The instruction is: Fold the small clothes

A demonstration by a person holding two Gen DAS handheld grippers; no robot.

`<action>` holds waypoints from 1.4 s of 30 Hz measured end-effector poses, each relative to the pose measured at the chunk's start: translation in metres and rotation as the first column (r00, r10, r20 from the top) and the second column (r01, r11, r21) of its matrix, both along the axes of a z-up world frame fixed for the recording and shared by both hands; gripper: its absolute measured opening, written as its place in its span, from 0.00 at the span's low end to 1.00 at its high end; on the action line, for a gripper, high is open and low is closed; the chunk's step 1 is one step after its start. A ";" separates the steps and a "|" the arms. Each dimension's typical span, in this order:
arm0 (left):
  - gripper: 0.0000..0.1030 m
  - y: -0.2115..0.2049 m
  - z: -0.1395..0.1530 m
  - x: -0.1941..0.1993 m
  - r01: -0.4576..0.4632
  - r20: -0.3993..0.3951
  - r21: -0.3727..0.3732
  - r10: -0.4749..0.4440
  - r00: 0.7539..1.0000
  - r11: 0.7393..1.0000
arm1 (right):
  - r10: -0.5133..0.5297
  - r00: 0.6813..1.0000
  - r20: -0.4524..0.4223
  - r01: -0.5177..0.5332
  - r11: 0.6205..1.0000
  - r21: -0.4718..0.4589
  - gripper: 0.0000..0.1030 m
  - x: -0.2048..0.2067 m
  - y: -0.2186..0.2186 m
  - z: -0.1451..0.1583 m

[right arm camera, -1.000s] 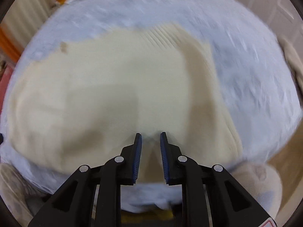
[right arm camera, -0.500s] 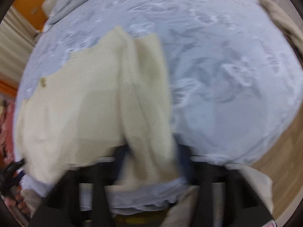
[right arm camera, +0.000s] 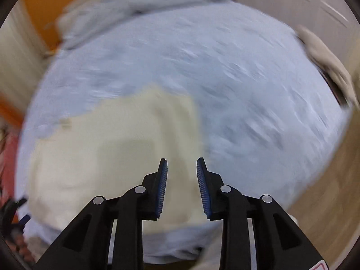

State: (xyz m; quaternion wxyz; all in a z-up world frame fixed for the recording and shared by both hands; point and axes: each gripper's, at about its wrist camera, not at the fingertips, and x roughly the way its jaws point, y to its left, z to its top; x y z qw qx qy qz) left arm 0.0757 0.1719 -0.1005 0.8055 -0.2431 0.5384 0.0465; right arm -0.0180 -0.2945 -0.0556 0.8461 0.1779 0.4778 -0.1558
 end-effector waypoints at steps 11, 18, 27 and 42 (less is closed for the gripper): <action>0.59 -0.010 -0.056 0.021 0.032 -0.123 -0.109 -0.045 0.991 0.994 | 0.331 0.909 -0.254 -0.300 0.942 0.153 0.13 0.111 0.140 -0.095; 0.19 -0.021 -0.031 0.027 0.047 -0.097 -0.181 -0.065 0.993 0.982 | 0.348 0.916 -0.199 -0.320 0.934 0.158 0.16 0.102 0.129 -0.085; 0.16 -0.192 0.113 -0.004 0.479 0.228 0.002 -0.467 0.854 0.878 | 0.150 0.989 0.001 -0.143 0.941 0.308 0.28 0.005 0.034 -0.034; 0.76 -0.317 0.049 -0.115 0.753 0.162 0.313 -0.814 0.557 0.578 | -0.039 0.996 0.081 0.004 0.919 0.394 0.68 -0.090 -0.061 -0.022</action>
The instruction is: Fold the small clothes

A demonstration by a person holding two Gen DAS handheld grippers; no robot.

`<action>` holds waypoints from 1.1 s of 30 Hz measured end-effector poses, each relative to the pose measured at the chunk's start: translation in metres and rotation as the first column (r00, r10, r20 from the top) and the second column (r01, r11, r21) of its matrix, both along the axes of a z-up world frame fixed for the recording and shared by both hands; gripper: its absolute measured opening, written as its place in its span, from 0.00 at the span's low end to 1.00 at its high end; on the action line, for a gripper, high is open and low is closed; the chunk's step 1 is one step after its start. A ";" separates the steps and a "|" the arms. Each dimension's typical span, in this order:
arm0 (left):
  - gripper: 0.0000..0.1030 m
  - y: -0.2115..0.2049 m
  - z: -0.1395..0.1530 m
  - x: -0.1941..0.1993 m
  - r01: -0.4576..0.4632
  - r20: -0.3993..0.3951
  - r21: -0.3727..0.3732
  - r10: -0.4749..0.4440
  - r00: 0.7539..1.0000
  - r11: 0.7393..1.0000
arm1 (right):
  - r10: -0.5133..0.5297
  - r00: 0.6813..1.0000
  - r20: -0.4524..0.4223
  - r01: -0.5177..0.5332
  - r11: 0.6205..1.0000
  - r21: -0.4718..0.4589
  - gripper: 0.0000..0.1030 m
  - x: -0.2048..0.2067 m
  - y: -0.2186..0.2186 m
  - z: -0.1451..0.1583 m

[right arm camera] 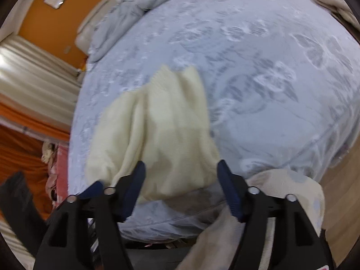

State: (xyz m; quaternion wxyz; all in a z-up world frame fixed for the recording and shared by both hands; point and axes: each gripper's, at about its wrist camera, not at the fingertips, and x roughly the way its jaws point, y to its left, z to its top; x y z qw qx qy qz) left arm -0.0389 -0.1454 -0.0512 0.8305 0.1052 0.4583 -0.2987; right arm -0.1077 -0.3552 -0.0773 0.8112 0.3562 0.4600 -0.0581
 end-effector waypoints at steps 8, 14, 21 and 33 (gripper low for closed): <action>0.86 0.082 -0.001 0.002 -0.230 0.033 0.121 0.228 0.973 0.966 | 0.190 0.977 -0.093 -0.176 0.974 0.140 0.79 0.090 0.063 -0.037; 0.86 0.108 -0.006 0.005 -0.309 0.008 0.143 0.312 0.950 0.940 | 0.255 0.953 -0.163 -0.219 0.952 0.212 0.81 0.123 0.117 -0.046; 0.86 0.094 -0.009 -0.001 -0.267 0.026 0.171 0.267 0.963 0.948 | 0.325 0.940 -0.100 -0.312 0.941 0.129 0.17 0.144 0.120 -0.017; 0.86 0.044 -0.037 0.008 -0.155 0.018 0.183 0.155 0.988 0.971 | 0.036 0.996 -0.082 -0.015 0.971 0.240 0.24 0.074 -0.037 -0.058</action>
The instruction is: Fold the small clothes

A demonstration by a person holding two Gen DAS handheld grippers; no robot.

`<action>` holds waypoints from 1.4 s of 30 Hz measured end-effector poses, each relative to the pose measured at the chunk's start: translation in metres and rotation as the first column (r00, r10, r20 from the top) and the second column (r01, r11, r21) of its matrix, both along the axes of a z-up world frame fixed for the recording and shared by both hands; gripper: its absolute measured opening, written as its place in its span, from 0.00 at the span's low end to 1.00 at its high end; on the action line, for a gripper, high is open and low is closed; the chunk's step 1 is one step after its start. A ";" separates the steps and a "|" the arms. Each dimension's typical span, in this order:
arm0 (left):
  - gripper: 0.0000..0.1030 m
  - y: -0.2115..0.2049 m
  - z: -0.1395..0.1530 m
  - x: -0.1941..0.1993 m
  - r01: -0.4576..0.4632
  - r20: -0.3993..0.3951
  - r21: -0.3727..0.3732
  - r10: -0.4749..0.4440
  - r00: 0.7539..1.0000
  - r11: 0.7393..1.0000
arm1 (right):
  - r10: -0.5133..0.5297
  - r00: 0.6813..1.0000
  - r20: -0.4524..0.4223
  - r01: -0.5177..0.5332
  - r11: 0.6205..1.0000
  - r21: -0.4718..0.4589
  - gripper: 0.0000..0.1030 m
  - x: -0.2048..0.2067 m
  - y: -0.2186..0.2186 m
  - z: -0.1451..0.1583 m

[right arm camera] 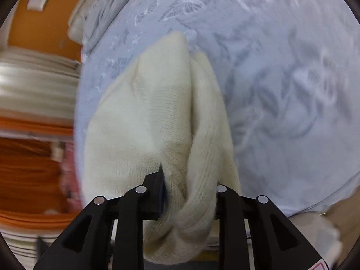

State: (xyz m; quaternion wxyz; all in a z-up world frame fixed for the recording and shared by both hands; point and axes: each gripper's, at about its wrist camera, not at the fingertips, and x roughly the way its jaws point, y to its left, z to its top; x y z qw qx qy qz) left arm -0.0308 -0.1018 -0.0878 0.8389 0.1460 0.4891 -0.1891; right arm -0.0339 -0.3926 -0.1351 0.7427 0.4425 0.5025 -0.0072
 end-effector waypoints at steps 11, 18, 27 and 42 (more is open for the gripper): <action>0.53 -0.027 -0.016 0.023 0.020 -0.032 0.003 -0.020 0.999 1.000 | 0.052 0.998 0.047 -0.050 0.997 -0.054 0.19 0.015 0.025 0.030; 0.22 0.000 -0.006 0.039 -0.073 -0.121 -0.094 0.061 0.991 0.993 | 0.095 0.916 0.390 -0.098 0.995 -0.012 0.16 -0.012 0.017 0.106; 0.31 -0.018 -0.028 0.018 0.004 -0.124 0.055 0.003 0.992 0.998 | -0.049 0.999 -0.024 0.042 0.972 -0.229 0.53 -0.027 -0.013 0.034; 0.63 0.021 0.031 0.018 -0.124 -0.086 -0.123 0.114 0.990 0.985 | 0.100 0.987 0.128 -0.072 0.975 -0.209 0.12 -0.006 0.025 0.071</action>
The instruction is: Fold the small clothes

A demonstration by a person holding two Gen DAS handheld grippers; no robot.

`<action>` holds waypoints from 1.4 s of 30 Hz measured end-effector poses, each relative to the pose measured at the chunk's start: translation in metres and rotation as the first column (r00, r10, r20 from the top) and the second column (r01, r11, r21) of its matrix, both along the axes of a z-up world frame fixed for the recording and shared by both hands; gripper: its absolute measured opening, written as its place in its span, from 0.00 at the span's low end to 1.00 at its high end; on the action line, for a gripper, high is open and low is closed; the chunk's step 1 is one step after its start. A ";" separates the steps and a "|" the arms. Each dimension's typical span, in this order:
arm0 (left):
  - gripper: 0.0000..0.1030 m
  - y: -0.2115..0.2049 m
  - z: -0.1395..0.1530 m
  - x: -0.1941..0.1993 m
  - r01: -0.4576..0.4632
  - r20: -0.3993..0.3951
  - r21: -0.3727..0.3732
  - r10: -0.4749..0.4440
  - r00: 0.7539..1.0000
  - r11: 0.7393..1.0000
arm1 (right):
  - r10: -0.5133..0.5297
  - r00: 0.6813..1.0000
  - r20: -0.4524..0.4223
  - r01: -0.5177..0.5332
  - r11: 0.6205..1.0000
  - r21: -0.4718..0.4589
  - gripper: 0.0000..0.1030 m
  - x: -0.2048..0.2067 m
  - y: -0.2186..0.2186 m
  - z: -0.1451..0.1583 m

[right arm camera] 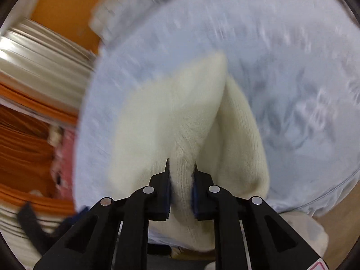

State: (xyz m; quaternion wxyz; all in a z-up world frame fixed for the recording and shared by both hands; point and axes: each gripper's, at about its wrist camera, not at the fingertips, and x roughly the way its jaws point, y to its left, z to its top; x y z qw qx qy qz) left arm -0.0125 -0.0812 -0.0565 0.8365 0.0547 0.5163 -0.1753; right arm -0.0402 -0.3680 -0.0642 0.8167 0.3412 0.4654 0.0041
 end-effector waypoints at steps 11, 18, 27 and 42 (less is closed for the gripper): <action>0.66 -0.008 -0.003 0.005 0.016 0.001 0.017 -0.016 1.000 1.000 | -0.135 0.988 -0.069 0.117 0.969 -0.219 0.29 0.007 0.005 0.012; 0.67 0.005 -0.007 0.009 -0.027 -0.019 0.031 0.028 0.999 0.999 | 0.231 0.969 -0.087 -0.244 0.948 -0.205 0.01 0.071 0.096 0.004; 0.67 0.018 0.000 0.015 -0.067 -0.003 0.020 0.067 0.998 0.998 | 0.179 0.977 -0.119 -0.200 0.961 -0.193 0.00 0.079 0.094 0.000; 0.67 -0.005 -0.011 0.023 -0.046 -0.033 0.046 0.048 0.998 0.998 | 0.061 0.986 -0.155 -0.094 0.972 -0.215 0.16 0.050 0.064 -0.008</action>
